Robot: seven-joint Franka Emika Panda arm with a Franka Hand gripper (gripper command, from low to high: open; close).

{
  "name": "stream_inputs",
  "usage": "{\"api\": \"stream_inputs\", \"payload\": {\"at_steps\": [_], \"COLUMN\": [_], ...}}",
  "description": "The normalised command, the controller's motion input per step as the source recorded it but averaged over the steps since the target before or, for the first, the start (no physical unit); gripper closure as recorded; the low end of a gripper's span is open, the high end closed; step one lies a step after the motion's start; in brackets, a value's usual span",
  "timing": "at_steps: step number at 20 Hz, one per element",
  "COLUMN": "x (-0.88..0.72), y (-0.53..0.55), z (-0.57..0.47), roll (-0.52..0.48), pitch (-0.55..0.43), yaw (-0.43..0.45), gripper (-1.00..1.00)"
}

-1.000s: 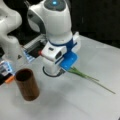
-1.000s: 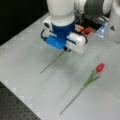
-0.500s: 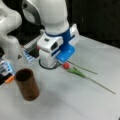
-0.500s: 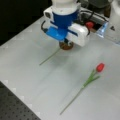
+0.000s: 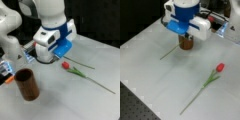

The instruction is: Flower insertion into a vase

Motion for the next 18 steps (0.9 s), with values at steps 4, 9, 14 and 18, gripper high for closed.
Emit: {"api": "stream_inputs", "payload": {"at_steps": [4,9,14,18], "x": [-0.08,-0.12,-0.24,-0.41], "y": [-0.09,-0.13,-0.18,-0.28], "z": [0.20,0.19,0.22,0.19], "roll": [-0.020,0.006,-0.025,-0.049], "pitch": [0.024,0.057,0.082,0.072], "yaw": [0.062,0.059,0.085,0.129], "gripper": [1.00,1.00,1.00,1.00]}}
